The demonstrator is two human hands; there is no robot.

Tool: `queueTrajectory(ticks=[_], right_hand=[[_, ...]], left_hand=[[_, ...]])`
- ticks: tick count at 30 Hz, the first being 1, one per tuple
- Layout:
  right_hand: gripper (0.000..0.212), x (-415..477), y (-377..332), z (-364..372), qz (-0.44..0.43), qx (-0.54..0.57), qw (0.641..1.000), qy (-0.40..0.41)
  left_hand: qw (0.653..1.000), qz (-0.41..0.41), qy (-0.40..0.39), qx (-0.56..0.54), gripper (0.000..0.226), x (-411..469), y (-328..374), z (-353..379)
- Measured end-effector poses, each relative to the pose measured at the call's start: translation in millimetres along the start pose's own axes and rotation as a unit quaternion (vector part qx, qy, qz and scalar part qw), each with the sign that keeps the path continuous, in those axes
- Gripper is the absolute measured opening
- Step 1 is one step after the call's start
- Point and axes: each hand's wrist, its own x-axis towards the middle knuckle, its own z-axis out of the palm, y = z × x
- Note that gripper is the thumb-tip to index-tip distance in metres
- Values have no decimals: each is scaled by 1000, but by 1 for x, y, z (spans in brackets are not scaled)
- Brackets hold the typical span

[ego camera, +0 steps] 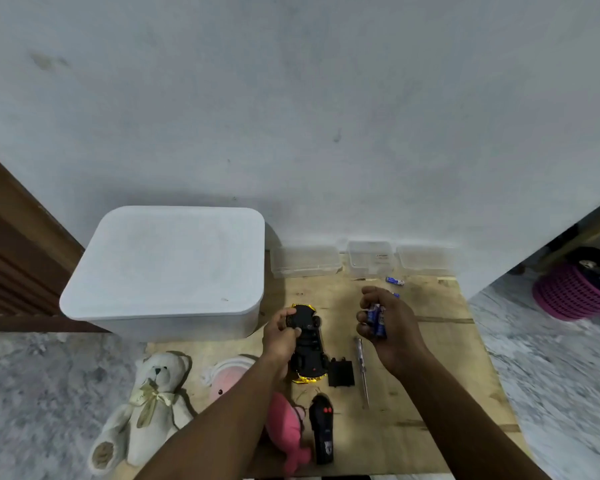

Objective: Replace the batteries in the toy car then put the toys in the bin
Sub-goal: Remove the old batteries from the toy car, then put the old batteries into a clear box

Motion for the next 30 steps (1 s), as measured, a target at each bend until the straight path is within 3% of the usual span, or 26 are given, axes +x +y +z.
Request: queueTrajectory(ticks=[10, 20, 25, 30], right_hand=[[23, 17, 3, -3, 13, -23, 1000, -10], [14, 29, 11, -1, 28, -16, 999, -20], [19, 34, 17, -16, 49, -6, 999, -12], [24, 35, 13, -37, 39, -19, 998, 48]], left_hand=[[991, 68, -8, 111, 49, 10, -10, 3], [981, 86, -36, 170, 30, 4, 13, -8], [954, 192, -28, 231, 22, -12, 27, -5], [926, 252, -94, 267, 21, -20, 43, 19]])
